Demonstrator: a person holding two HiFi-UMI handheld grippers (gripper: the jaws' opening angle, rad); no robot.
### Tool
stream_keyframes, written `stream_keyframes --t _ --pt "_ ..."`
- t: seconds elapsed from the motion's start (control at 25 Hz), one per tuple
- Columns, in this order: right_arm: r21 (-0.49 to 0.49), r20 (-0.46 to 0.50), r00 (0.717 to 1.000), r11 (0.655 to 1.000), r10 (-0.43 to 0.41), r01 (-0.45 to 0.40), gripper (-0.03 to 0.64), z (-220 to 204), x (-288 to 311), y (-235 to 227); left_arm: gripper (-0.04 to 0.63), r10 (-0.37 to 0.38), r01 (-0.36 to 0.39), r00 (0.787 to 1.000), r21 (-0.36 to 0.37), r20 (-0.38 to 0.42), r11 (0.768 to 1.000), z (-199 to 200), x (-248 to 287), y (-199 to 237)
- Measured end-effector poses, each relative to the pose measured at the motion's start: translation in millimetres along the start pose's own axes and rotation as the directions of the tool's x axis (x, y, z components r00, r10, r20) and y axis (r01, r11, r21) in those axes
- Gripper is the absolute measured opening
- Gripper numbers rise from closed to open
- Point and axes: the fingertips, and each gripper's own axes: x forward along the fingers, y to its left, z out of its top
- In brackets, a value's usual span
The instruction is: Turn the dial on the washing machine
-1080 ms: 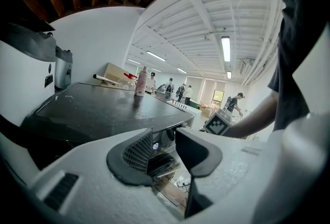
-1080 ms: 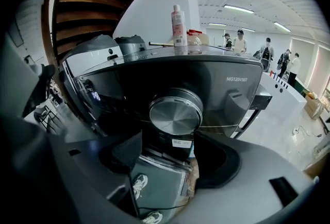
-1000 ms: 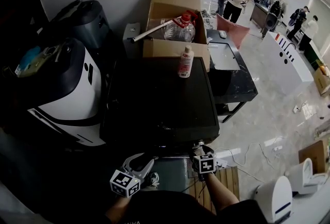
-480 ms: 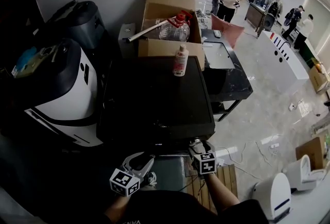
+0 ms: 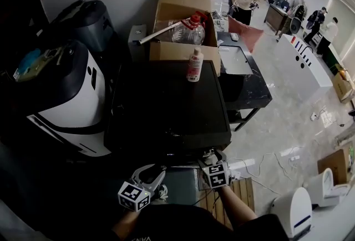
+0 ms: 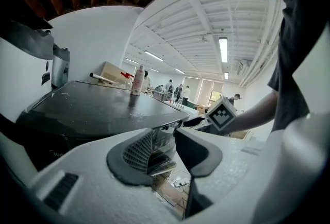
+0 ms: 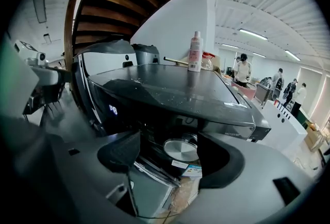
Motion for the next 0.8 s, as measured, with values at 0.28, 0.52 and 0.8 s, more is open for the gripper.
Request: stream_keyframes --t 0.28,0.52,0.8 --pt "-0.004 -0.012 1.0 1.0 -0.005 0.005 0.33 -3 3 -4 0.132 0.01 -0.01 1.0 -0.005 0.002 1.0 -1 0 1" --pt "0.047 -0.044 0.999 0.999 0.0 0.002 0.352 -11 9 -7 0.132 0.011 -0.011 1.0 -0.005 0.004 1.0 -2 -2 1" --pt "0.078 -0.052 0.999 0.997 -0.004 0.008 0.356 -14 12 -10 0.132 0.025 -0.025 1.0 -0.008 0.0 1.0 -3 -8 4"
